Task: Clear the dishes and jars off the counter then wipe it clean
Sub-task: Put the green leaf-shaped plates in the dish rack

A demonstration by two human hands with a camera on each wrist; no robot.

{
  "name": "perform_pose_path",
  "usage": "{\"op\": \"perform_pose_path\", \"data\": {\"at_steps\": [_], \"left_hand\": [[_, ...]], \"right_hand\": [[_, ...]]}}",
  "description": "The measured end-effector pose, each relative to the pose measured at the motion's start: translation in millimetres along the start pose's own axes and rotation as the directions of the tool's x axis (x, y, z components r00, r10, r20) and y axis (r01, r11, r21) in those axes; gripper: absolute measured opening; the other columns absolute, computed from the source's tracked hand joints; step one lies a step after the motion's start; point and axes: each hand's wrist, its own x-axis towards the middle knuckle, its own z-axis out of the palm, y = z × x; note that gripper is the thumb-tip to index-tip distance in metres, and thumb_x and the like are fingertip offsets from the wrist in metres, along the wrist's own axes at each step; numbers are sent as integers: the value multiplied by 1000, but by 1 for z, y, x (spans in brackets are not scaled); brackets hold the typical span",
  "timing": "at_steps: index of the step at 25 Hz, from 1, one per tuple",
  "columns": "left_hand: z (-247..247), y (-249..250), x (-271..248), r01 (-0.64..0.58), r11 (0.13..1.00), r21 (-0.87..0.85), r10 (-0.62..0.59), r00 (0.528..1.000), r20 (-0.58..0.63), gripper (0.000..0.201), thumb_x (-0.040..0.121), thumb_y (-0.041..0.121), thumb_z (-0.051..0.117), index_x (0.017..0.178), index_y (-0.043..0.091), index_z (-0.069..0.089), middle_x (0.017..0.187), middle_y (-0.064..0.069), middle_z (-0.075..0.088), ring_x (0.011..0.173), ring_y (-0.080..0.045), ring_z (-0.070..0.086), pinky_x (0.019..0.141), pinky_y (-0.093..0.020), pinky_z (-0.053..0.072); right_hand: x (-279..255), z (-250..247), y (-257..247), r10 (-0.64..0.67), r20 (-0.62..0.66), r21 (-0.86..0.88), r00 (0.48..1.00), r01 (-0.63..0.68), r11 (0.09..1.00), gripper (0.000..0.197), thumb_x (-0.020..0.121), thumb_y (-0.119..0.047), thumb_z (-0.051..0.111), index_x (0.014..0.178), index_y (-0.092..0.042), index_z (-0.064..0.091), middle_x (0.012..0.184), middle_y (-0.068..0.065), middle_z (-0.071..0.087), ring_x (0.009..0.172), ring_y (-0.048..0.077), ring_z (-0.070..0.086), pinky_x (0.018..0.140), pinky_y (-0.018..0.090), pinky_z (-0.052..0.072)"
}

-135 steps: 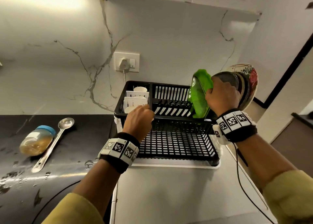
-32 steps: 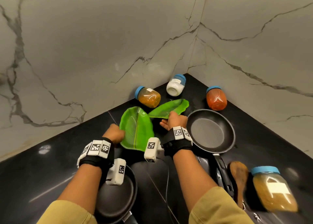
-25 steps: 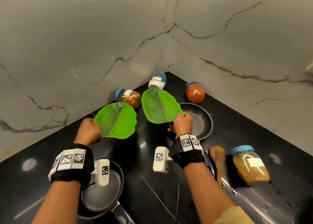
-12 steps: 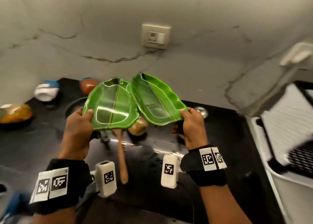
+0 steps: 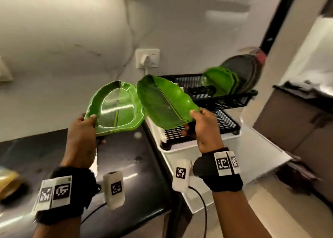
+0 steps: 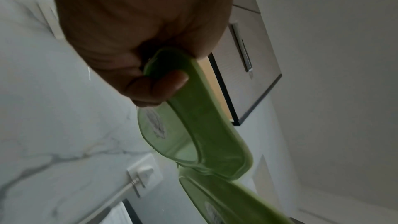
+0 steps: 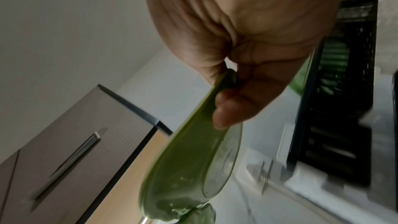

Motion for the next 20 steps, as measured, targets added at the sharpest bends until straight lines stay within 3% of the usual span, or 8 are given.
{"op": "perform_pose_path", "data": {"at_steps": [3, 6, 9, 12, 14, 16, 18, 20], "left_hand": [[60, -7, 4, 34, 999, 5, -34, 995, 89, 20, 101, 15, 42, 86, 23, 54, 77, 2, 56, 52, -6, 54, 34, -14, 38], [107, -15, 18, 19, 1000, -21, -15, 983, 183, 20, 100, 11, 40, 88, 20, 54, 75, -3, 56, 47, -8, 54, 34, -14, 36], [146, -20, 44, -25, 1000, -14, 28, 972, 233, 16, 98, 9, 40, 93, 14, 54, 81, -10, 54, 56, -19, 51, 33, -16, 36], [177, -21, 67, -12, 1000, 6, 11, 970, 242, 13, 98, 9, 39, 99, 12, 52, 82, -8, 51, 57, -19, 47, 33, -17, 36], [191, -24, 84, -8, 1000, 7, 6, 967, 256, 15, 99, 10, 39, 107, 9, 51, 83, -9, 52, 57, -19, 48, 33, -17, 37], [202, -26, 100, -6, 1000, -17, 11, 958, 287, 19, 99, 10, 39, 112, 7, 53, 83, -10, 53, 57, -20, 50, 34, -17, 36], [210, -33, 114, 2, 1000, -16, 3, 958, 287, 19, 100, 10, 39, 112, 9, 53, 82, -9, 55, 57, -20, 50, 34, -17, 36], [214, -38, 120, 36, 999, -20, -29, 961, 273, 21, 100, 11, 39, 116, 11, 53, 84, -8, 56, 59, -20, 51, 34, -18, 37]], "right_hand": [[21, -48, -22, -39, -103, -14, 994, 38, 999, 12, 96, -5, 45, 94, -7, 56, 64, 10, 50, 37, 9, 45, 39, 25, 48], [53, -82, -49, -120, -207, -79, 971, 106, 991, 11, 95, -2, 46, 103, -4, 53, 66, 11, 50, 34, 9, 46, 37, 26, 49], [102, -107, -74, -250, -314, -313, 916, 149, 938, 19, 90, -4, 48, 108, -9, 51, 80, 14, 58, 39, 14, 54, 40, 30, 52], [145, -120, -96, -506, -286, -699, 814, 184, 691, 34, 81, -15, 47, 114, -22, 52, 101, 13, 66, 70, 33, 67, 64, 44, 58], [171, -121, -105, -594, -182, -873, 784, 149, 464, 41, 84, -11, 48, 124, -20, 51, 112, 15, 65, 95, 38, 63, 78, 41, 50], [193, -119, -104, -619, -85, -960, 781, 102, 260, 42, 88, -8, 47, 130, -16, 49, 114, 19, 64, 101, 41, 61, 78, 41, 47], [215, -110, -97, -601, -15, -994, 799, 55, 98, 44, 89, -6, 45, 132, -13, 46, 107, 22, 65, 97, 43, 63, 74, 43, 49], [228, -105, -87, -539, 24, -999, 842, 44, 24, 44, 90, -5, 44, 134, -9, 42, 100, 23, 66, 93, 44, 65, 67, 42, 46]]}}
